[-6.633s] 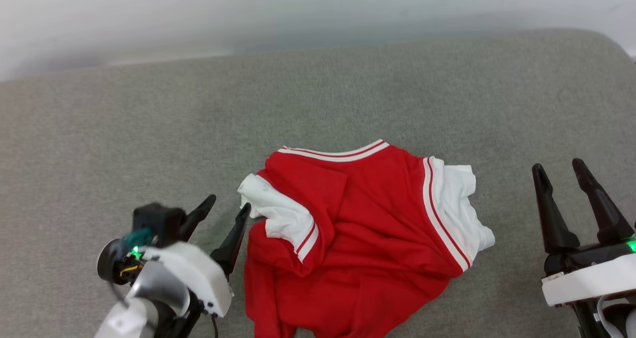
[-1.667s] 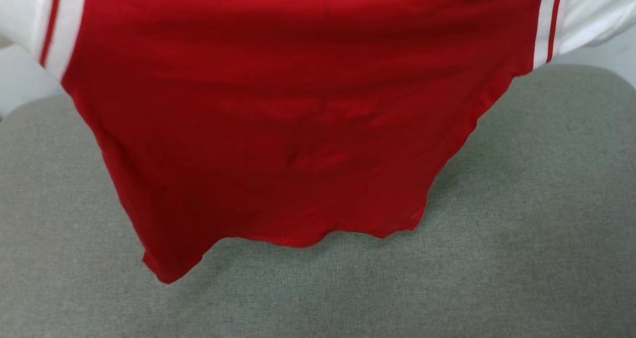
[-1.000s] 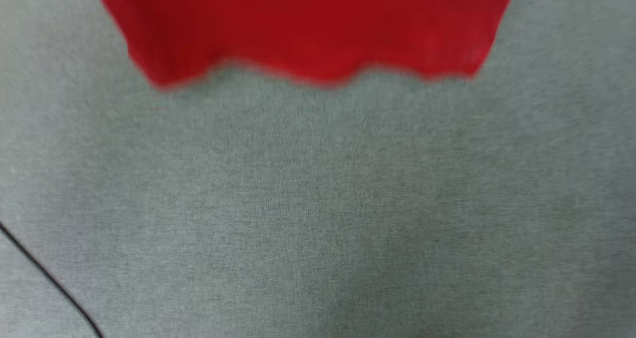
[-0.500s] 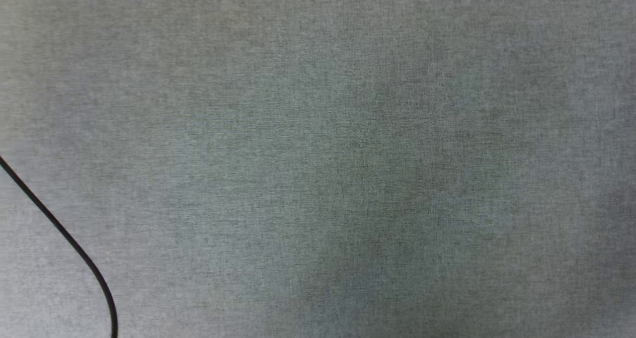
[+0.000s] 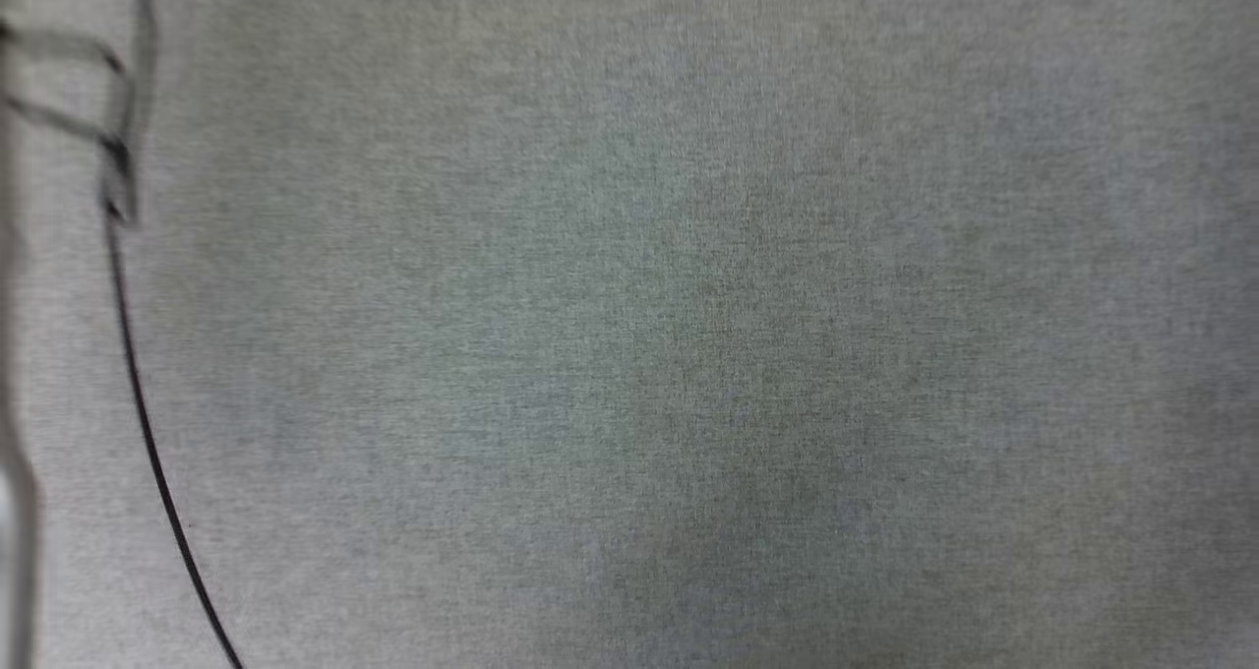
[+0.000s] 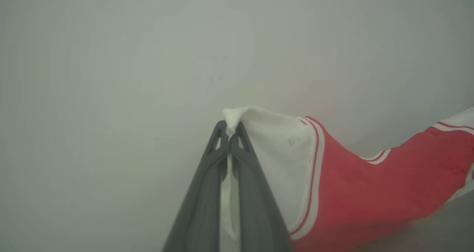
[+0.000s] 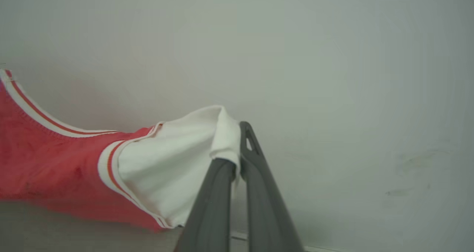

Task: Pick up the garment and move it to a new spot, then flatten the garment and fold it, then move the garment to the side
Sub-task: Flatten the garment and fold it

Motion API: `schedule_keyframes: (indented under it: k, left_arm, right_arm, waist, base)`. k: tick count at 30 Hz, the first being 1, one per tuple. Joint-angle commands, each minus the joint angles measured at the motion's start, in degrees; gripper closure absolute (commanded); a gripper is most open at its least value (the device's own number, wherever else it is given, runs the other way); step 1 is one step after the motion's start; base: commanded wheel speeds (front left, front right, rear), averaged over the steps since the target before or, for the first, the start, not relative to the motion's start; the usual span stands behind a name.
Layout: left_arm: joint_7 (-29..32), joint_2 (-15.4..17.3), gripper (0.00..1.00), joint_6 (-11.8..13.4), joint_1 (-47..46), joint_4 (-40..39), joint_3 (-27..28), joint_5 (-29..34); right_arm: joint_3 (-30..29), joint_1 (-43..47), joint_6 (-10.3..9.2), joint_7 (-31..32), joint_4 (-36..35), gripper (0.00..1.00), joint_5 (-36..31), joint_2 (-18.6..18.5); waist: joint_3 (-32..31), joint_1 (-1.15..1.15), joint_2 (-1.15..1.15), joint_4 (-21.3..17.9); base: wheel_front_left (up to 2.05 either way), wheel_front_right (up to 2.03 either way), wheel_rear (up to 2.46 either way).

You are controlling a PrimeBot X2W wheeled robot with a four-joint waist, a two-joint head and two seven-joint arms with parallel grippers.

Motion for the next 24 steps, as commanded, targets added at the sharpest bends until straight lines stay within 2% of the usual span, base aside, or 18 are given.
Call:
schedule_keyframes:
  k: [1, 3, 4, 5, 6, 12, 13, 18, 24]
  left_arm:
    - [-0.5, -0.4, 1.00, -0.1, 2.6, -0.8, -0.4, -0.4]
    - [-0.6, -1.2, 1.00, -0.1, 7.7, -1.9, -1.2, -0.5]
    - [-0.6, -1.5, 1.00, 0.1, 13.3, -3.6, -2.1, -0.5]
    - [-0.6, -1.5, 1.00, 0.1, 13.3, -3.6, -2.1, -0.5]
    - [-0.7, -1.5, 1.00, 0.7, 18.8, -5.7, -2.4, -0.9]
    - [0.3, 0.7, 1.00, 4.1, 35.3, -11.8, -3.0, -1.2]
    - [0.3, 0.7, 1.00, 4.1, 35.3, -11.8, -3.0, -1.2]
    - [3.2, 2.4, 1.00, 6.0, 47.6, -16.9, -3.7, -3.1]
    - [6.4, 4.1, 1.00, 8.3, 58.7, -21.8, -4.5, -5.0]
  right_arm:
    - [0.7, 2.2, -0.04, -0.4, 0.0, 1.00, 1.0, -0.4]
    - [2.3, 6.4, -0.04, -0.3, -0.5, 1.00, 3.3, -1.1]
    - [3.9, 11.0, -0.04, -0.2, -1.6, 1.00, 5.7, -2.0]
    - [3.9, 11.0, -0.04, -0.2, -1.6, 1.00, 5.7, -2.0]
    - [5.0, 16.0, -0.04, 0.2, -3.3, 1.00, 8.6, -3.0]
    - [8.7, 32.4, -0.04, 3.6, -11.3, 1.00, 17.0, -7.2]
    - [8.7, 32.4, -0.04, 3.6, -11.3, 1.00, 17.0, -7.2]
    - [8.1, 45.5, -0.04, 6.3, -18.4, 1.00, 22.8, -10.6]
    - [5.6, 57.9, -0.04, 8.6, -25.6, 1.00, 27.8, -12.4]
  waist:
    - [-1.6, -0.01, 0.00, 0.4]
    - [-3.4, -0.01, 0.00, 0.6]
    - [-5.4, -0.01, 0.00, 0.8]
    - [-5.4, -0.01, 0.00, 0.8]
    - [-7.5, -0.01, 0.00, 0.9]
    - [-13.6, -0.01, 0.00, 0.5]
    - [-13.6, -0.01, 0.00, 0.5]
    - [-17.7, -0.01, 0.00, 0.1]
    - [-21.6, -0.01, 0.00, -0.1]
  base:
    - [0.00, 0.00, 0.00]
    - [0.00, 0.00, 0.00]
    - [0.00, 0.00, 0.00]
    - [0.00, 0.00, 0.00]
    - [0.00, 0.00, 0.00]
    - [0.00, 0.00, 0.00]
    - [0.00, 0.00, 0.00]
    - [0.00, 0.00, 0.00]
    - [0.00, 0.00, 0.00]
